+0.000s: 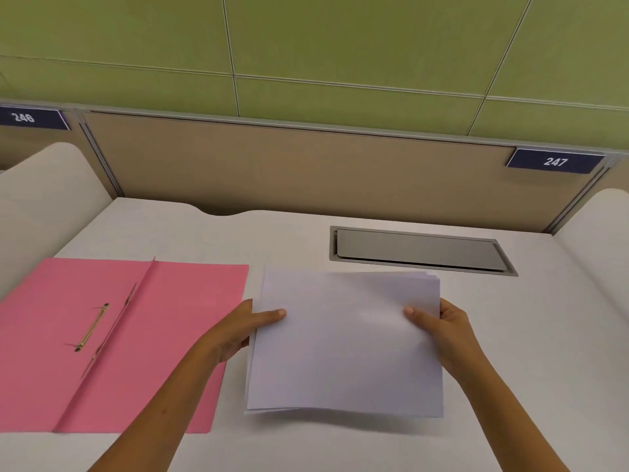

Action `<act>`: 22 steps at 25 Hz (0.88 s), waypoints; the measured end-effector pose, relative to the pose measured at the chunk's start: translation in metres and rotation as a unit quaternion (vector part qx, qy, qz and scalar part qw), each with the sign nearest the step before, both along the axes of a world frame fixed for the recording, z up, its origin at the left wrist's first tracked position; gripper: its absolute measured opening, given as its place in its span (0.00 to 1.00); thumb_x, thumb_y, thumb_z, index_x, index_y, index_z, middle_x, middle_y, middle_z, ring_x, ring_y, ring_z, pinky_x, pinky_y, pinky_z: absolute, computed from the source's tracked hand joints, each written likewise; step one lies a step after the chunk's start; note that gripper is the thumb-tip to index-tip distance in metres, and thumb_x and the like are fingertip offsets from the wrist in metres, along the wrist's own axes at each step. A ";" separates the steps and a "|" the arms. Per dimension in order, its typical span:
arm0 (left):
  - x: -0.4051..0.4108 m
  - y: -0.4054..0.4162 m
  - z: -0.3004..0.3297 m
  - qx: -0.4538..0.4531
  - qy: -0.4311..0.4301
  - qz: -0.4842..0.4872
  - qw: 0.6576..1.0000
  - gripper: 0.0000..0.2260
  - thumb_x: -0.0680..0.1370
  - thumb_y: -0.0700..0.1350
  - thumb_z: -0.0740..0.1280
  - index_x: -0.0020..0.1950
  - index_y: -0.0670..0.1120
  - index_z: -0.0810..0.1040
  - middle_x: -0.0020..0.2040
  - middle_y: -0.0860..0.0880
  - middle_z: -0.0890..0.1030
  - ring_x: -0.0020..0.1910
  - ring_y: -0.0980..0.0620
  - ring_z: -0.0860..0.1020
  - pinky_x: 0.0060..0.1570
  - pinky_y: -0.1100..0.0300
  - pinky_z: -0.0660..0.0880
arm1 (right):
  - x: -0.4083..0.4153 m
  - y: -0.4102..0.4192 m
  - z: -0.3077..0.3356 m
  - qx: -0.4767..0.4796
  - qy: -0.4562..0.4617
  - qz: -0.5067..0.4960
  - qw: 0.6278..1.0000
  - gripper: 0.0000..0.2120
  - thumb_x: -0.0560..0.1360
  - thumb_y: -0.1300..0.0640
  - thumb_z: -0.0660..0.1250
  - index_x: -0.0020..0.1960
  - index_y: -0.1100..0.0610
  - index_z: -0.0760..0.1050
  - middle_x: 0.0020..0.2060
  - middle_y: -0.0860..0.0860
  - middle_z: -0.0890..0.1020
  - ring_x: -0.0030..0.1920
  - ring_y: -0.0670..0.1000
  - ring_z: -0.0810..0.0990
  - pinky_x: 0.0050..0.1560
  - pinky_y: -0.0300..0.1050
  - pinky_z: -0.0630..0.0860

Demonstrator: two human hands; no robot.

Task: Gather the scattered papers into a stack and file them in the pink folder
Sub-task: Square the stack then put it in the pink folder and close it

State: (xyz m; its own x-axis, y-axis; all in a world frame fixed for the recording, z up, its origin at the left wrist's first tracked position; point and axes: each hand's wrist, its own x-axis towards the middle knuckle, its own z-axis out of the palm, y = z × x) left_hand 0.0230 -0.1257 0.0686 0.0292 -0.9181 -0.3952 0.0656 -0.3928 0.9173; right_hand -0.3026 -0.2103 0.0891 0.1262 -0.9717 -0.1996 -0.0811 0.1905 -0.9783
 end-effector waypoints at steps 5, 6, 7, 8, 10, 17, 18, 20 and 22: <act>-0.022 -0.011 0.000 -0.126 0.003 0.096 0.987 0.31 0.56 0.59 0.78 0.56 0.50 0.79 0.49 0.52 0.86 0.50 0.50 0.84 0.42 0.62 0.79 | 0.003 0.006 0.009 -0.069 -0.081 -0.017 0.994 0.04 0.68 0.58 0.71 0.44 0.53 0.82 0.41 0.53 0.85 0.40 0.56 0.83 0.41 0.53 0.82; -0.025 -0.011 0.000 -0.149 0.005 0.106 0.983 0.28 0.58 0.57 0.78 0.56 0.49 0.79 0.49 0.51 0.86 0.50 0.50 0.83 0.43 0.61 0.79 | 0.002 0.007 0.008 -0.080 -0.089 -0.012 0.993 0.04 0.67 0.57 0.71 0.42 0.52 0.83 0.39 0.51 0.85 0.39 0.54 0.83 0.40 0.52 0.81; -0.026 -0.011 -0.002 -0.167 0.004 0.112 0.980 0.29 0.58 0.57 0.79 0.56 0.49 0.80 0.50 0.50 0.85 0.51 0.50 0.83 0.44 0.60 0.79 | 0.002 0.009 0.005 -0.086 -0.094 -0.004 0.992 0.06 0.66 0.58 0.72 0.41 0.50 0.83 0.38 0.50 0.85 0.39 0.53 0.83 0.39 0.50 0.81; -0.026 -0.009 -0.005 -0.174 0.002 0.114 0.978 0.32 0.57 0.59 0.80 0.57 0.48 0.80 0.51 0.49 0.85 0.51 0.50 0.83 0.46 0.58 0.79 | 0.001 0.010 0.000 -0.089 -0.090 0.005 0.992 0.09 0.64 0.59 0.74 0.42 0.48 0.84 0.39 0.50 0.85 0.40 0.52 0.83 0.40 0.48 0.81; -0.025 -0.007 -0.012 -0.174 0.006 0.096 0.980 0.36 0.56 0.62 0.79 0.61 0.49 0.79 0.55 0.49 0.84 0.54 0.50 0.82 0.49 0.58 0.79 | -0.001 0.011 -0.011 -0.081 -0.067 0.018 0.994 0.15 0.62 0.60 0.78 0.45 0.45 0.83 0.42 0.50 0.86 0.42 0.51 0.84 0.40 0.45 0.82; -0.030 -0.017 -0.014 -0.164 -0.008 0.148 0.975 0.36 0.51 0.64 0.80 0.55 0.52 0.80 0.49 0.50 0.85 0.52 0.47 0.83 0.46 0.57 0.79 | 0.005 0.002 -0.019 -0.082 -0.050 -0.008 0.995 0.17 0.63 0.58 0.75 0.51 0.50 0.79 0.43 0.49 0.86 0.44 0.52 0.84 0.41 0.48 0.81; -0.033 -0.020 -0.011 -0.174 -0.006 0.155 0.972 0.34 0.51 0.63 0.80 0.53 0.53 0.80 0.47 0.51 0.86 0.50 0.48 0.83 0.44 0.58 0.80 | 0.007 0.001 -0.016 -0.081 -0.059 -0.015 0.995 0.15 0.64 0.59 0.75 0.50 0.50 0.79 0.41 0.49 0.86 0.42 0.51 0.84 0.39 0.47 0.81; -0.035 -0.023 -0.001 -0.200 0.001 0.158 0.967 0.31 0.52 0.62 0.80 0.51 0.52 0.81 0.46 0.51 0.86 0.48 0.51 0.84 0.42 0.60 0.80 | 0.008 -0.001 -0.010 -0.096 -0.076 -0.008 0.992 0.14 0.65 0.62 0.74 0.48 0.51 0.80 0.39 0.48 0.86 0.39 0.48 0.84 0.37 0.42 0.81; -0.031 -0.024 0.005 -0.220 0.002 0.141 0.965 0.28 0.54 0.61 0.80 0.51 0.53 0.82 0.46 0.52 0.86 0.47 0.53 0.84 0.41 0.62 0.79 | 0.003 -0.002 -0.005 -0.108 -0.081 0.017 0.991 0.15 0.63 0.63 0.74 0.48 0.52 0.80 0.39 0.47 0.86 0.39 0.47 0.84 0.36 0.40 0.81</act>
State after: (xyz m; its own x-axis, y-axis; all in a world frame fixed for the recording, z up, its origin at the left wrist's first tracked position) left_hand -0.0076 -0.1494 0.0737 0.3017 -0.9529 0.0312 0.1162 0.0693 0.9908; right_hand -0.2997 -0.2126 0.0845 0.1733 -0.9842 0.0378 0.0777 -0.0246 -0.9967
